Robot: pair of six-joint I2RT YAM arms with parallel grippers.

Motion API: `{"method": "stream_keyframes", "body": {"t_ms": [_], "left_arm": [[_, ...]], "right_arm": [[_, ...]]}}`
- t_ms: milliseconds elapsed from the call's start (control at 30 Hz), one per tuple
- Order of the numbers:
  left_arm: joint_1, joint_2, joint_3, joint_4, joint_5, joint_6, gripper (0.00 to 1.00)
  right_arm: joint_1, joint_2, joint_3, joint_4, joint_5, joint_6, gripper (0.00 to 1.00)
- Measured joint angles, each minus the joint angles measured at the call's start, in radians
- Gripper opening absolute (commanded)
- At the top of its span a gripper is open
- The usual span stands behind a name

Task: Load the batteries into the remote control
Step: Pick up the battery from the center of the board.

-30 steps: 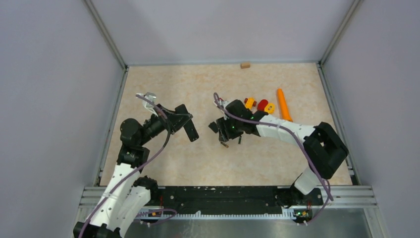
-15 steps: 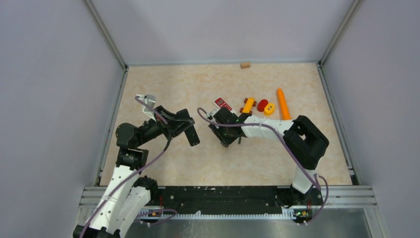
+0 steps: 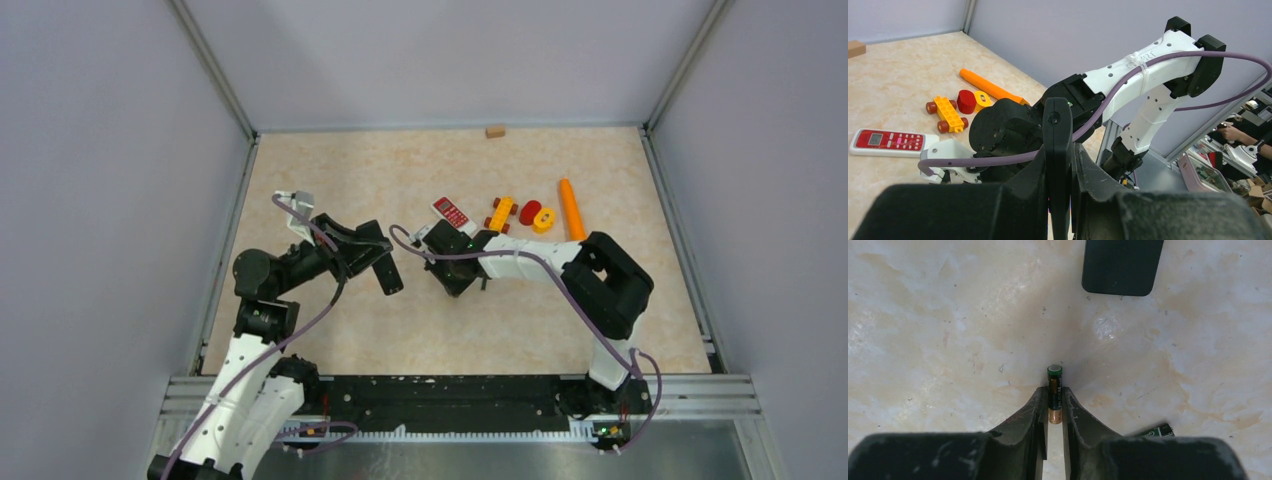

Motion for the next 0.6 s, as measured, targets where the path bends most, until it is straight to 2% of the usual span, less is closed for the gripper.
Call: {"method": "stream_keyframes", "body": {"t_ms": [133, 367, 467, 600], "left_arm": [[0.0, 0.0, 0.002, -0.004, -0.005, 0.001, 0.0], [0.0, 0.013, 0.04, -0.107, -0.116, 0.025, 0.0], [0.0, 0.064, 0.042, -0.143, -0.194, 0.015, 0.0], [0.0, 0.206, 0.051, -0.18, -0.241, -0.037, 0.0]], "right_arm": [[0.004, 0.0, 0.006, -0.002, 0.016, 0.009, 0.0], [0.0, -0.026, 0.005, 0.005, 0.05, 0.09, 0.0], [-0.024, -0.105, 0.0, 0.021, 0.05, 0.173, 0.0], [-0.077, -0.255, -0.023, 0.04, 0.032, 0.278, 0.0]]}}
